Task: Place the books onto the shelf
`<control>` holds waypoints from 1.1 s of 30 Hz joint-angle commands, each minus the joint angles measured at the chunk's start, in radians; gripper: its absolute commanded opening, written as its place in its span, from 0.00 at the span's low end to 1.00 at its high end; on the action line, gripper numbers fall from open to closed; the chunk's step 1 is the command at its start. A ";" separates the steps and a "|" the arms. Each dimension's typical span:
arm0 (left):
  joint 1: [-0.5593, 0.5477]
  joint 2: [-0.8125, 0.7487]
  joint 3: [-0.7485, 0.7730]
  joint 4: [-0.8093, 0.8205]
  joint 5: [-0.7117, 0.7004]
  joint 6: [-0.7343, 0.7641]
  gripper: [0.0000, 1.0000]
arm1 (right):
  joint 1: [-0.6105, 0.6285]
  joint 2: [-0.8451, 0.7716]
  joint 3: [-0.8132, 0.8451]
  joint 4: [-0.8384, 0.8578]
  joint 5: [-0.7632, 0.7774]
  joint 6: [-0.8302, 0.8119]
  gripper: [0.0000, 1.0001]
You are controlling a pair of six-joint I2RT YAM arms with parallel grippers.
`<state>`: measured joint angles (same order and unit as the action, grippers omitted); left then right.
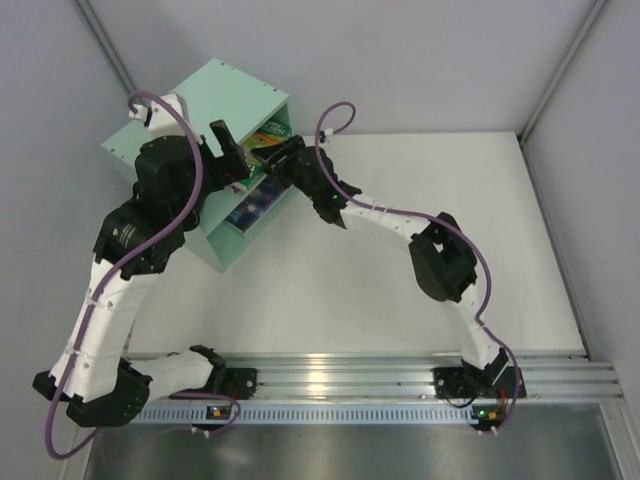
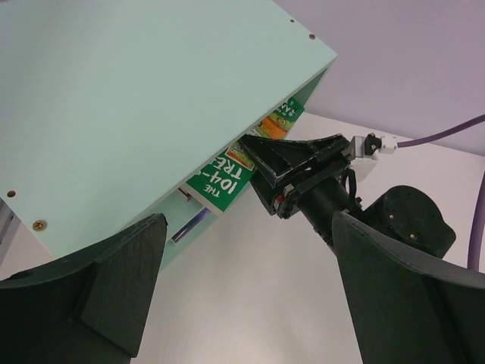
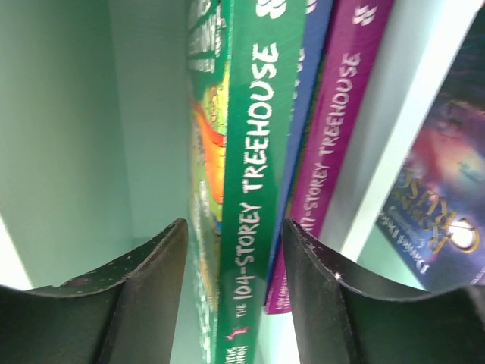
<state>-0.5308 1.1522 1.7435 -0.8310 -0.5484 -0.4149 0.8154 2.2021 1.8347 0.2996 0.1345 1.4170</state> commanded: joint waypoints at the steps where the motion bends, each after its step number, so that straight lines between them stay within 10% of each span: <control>1: 0.006 0.000 -0.013 0.046 -0.015 0.024 0.95 | 0.005 -0.088 0.012 -0.010 0.042 -0.055 0.53; 16: 0.006 0.003 -0.015 0.044 -0.009 0.027 0.95 | 0.002 -0.134 -0.051 -0.004 0.051 -0.079 0.47; 26: 0.006 0.021 -0.006 0.036 0.013 0.024 0.95 | 0.014 -0.094 -0.060 0.071 0.073 -0.004 0.00; 33: 0.006 0.032 -0.007 0.020 0.038 0.021 0.95 | 0.018 -0.064 -0.039 0.139 0.145 0.088 0.00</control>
<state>-0.5308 1.1805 1.7309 -0.8322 -0.5266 -0.4007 0.8207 2.1407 1.7607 0.3084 0.2008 1.4509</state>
